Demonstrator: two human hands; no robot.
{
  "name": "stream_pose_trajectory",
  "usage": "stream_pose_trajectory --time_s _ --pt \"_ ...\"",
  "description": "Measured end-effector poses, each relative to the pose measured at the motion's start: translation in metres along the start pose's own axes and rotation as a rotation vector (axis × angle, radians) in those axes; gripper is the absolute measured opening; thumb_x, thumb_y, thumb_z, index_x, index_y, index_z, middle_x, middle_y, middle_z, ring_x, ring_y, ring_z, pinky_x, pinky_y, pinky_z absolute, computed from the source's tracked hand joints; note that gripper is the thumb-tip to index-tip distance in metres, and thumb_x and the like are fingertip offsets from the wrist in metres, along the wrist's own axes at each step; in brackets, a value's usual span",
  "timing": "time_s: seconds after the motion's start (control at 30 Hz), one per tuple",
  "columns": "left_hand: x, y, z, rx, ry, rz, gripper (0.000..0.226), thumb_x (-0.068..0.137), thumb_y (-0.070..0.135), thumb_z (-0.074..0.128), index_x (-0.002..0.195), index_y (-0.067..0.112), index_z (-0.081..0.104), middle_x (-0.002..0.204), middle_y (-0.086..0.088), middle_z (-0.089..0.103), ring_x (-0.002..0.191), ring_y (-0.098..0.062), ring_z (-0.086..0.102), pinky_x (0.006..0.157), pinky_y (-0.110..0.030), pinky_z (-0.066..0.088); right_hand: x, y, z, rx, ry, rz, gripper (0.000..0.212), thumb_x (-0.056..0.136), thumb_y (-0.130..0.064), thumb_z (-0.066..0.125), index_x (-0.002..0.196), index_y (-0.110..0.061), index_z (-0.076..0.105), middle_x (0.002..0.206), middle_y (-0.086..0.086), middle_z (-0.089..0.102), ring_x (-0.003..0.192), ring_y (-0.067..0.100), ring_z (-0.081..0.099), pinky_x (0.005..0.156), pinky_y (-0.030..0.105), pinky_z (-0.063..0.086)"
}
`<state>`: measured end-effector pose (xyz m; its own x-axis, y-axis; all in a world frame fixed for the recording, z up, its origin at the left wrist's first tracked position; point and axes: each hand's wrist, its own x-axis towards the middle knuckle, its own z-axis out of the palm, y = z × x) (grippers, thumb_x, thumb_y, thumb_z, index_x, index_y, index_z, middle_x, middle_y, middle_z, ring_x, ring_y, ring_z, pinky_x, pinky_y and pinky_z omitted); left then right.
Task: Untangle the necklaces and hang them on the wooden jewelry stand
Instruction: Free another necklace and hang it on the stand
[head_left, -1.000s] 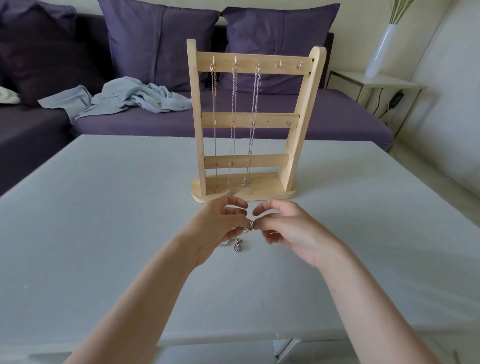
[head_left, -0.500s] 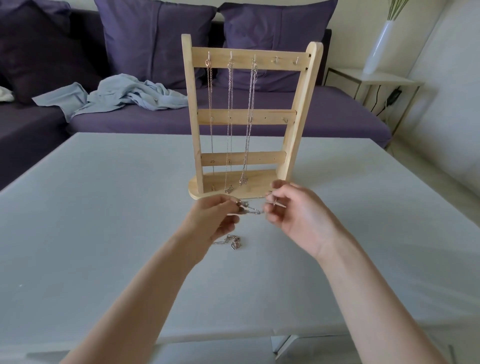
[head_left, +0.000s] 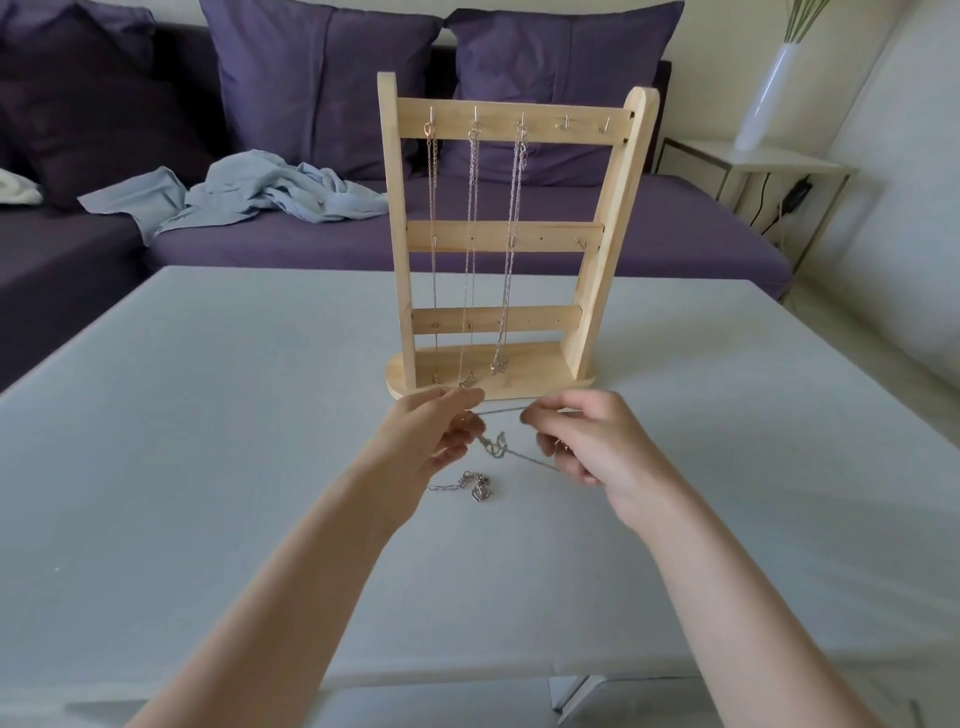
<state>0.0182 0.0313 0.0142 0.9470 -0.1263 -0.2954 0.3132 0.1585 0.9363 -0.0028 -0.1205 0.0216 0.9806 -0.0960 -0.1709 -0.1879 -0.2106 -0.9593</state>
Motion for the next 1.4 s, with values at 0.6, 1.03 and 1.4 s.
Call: stream_pose_trajectory --time_s 0.6,1.03,1.4 --pt "-0.008 -0.008 0.011 -0.021 -0.104 0.087 0.044 0.089 -0.013 0.051 0.125 0.012 0.052 0.116 -0.008 0.062 0.084 -0.017 0.07 0.079 -0.027 0.057 0.001 0.006 0.0 0.063 -0.019 0.046 0.014 0.085 0.001 0.06 0.094 -0.01 0.064 0.083 0.005 0.065 0.066 0.012 0.061 0.047 0.017 0.046" --pt "-0.006 -0.008 0.008 0.087 -0.029 0.186 0.044 0.084 -0.01 0.06 0.119 0.017 0.055 0.116 -0.008 0.06 0.09 -0.021 0.068 0.082 -0.022 0.055 0.006 0.005 0.007 -0.256 0.051 -0.287 0.023 0.077 -0.012 0.072 0.065 -0.03 0.067 0.06 -0.015 0.064 0.054 0.0 0.053 0.059 0.016 0.041" --pt "-0.009 -0.005 0.004 0.48 -0.075 0.333 0.011 0.08 0.004 0.071 0.074 0.013 0.068 0.071 0.0 0.069 0.068 -0.012 0.065 0.07 -0.023 0.056 -0.002 -0.001 0.003 0.013 -0.117 0.023 0.017 0.084 -0.002 0.054 0.069 -0.008 0.06 0.065 0.003 0.057 0.055 0.013 0.049 0.051 0.02 0.041"
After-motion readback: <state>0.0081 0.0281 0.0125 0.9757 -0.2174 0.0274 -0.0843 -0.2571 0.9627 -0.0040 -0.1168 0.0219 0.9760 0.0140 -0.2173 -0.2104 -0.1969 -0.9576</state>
